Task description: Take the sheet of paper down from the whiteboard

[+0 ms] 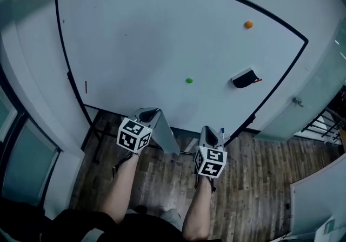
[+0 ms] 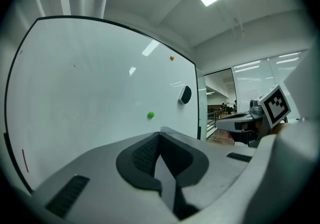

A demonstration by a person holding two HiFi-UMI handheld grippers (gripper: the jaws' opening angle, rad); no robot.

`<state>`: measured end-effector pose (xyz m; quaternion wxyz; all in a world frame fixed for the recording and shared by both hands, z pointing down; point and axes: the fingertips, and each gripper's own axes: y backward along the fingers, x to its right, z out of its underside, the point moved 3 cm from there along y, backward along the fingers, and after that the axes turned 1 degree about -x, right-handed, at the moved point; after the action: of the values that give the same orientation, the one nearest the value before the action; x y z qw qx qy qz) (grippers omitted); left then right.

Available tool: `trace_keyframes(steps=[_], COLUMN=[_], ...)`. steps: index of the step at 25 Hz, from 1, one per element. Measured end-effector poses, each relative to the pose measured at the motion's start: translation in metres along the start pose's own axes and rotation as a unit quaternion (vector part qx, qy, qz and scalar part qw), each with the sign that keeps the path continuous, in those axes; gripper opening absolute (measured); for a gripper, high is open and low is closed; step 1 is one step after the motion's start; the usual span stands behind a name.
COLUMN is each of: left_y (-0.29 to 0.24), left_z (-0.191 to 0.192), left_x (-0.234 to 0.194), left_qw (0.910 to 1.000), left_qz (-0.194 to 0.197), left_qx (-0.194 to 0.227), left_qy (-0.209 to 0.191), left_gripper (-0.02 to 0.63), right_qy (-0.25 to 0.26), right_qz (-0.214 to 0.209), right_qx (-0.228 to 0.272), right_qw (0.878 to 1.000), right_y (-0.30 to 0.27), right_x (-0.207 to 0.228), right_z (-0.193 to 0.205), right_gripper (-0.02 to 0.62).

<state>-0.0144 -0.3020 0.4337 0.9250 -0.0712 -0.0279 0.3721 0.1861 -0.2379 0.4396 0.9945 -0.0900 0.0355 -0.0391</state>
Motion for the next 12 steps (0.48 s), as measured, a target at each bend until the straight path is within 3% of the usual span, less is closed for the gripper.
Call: trace_keyframes(steps=[12], left_y=[-0.020], left_z=[-0.013], left_x=[0.089], left_qw=[0.9992], left_qz=[-0.038], left_qx=[0.009], left_qy=[0.002], left_gripper=[0.020], right_qy=[0.003], right_qz=[-0.066], right_qx=[0.015], right_qw=[0.998], right_y=[0.014], right_x=[0.076], right_z=[0.006], right_gripper=[0.023])
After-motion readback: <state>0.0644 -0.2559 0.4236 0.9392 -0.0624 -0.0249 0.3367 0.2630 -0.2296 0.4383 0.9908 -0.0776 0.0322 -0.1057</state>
